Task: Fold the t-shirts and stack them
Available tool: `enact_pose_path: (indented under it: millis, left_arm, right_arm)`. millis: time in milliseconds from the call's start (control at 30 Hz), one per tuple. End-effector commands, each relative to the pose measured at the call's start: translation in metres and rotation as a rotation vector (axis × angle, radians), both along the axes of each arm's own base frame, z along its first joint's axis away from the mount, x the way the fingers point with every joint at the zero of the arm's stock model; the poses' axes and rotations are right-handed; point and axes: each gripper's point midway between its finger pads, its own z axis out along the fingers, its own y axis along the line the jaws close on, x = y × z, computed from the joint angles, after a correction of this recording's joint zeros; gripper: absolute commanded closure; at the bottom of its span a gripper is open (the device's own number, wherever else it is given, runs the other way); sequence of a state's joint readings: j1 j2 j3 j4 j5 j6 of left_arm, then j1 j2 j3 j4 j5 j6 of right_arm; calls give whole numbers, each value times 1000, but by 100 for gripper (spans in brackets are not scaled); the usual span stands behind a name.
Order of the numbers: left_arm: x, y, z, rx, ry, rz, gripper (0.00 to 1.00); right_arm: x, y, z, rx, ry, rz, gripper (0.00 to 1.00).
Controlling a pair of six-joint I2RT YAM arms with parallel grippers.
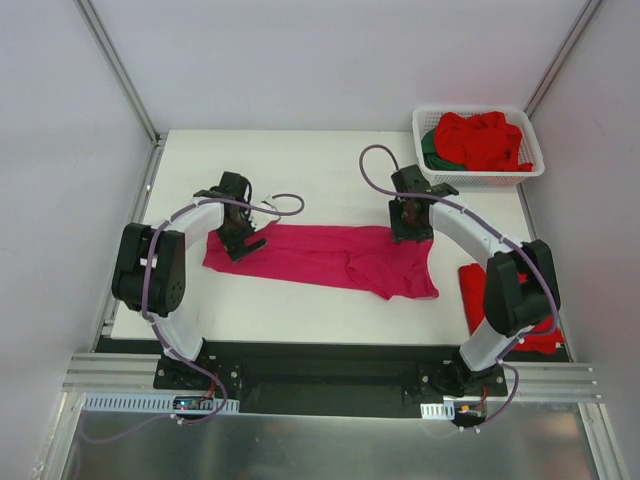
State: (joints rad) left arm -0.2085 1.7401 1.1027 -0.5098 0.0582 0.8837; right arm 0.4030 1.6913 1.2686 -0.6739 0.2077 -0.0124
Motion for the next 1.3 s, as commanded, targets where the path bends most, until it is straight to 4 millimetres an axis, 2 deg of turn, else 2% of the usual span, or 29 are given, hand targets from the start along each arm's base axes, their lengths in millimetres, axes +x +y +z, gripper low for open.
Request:
enact_pose_path:
  millis: [0, 167, 300, 433, 633, 800, 967, 1100, 1267]
  left_arm:
    - [16, 2, 43, -6, -126, 39, 1]
    - [31, 0, 70, -21, -204, 47, 1]
    - [36, -6, 74, -43, -213, 42, 1]
    - [51, -14, 76, -64, -226, 46, 1]
    - [84, -15, 67, -36, -267, 35, 1]
    - [100, -16, 46, -16, -245, 24, 1]
    - [107, -17, 30, -3, -222, 14, 1]
    - [107, -18, 27, -6, -220, 12, 1]
    - [104, -18, 25, -8, -216, 13, 1]
  right_arm:
    - [-36, 7, 9, -22, 24, 78, 47]
    - [-66, 3, -8, -103, 85, 142, 47]
    - [-76, 14, -19, -102, 100, 174, 47]
    - [-82, 26, -23, -122, 108, 220, 47]
    - [-96, 42, -24, -124, 105, 283, 47]
    - [-107, 48, -25, -138, 112, 323, 46]
    - [-114, 48, -23, -140, 115, 340, 46]
    - [-116, 47, -29, -154, 129, 350, 46]
    - [-119, 55, -37, -141, 152, 385, 46]
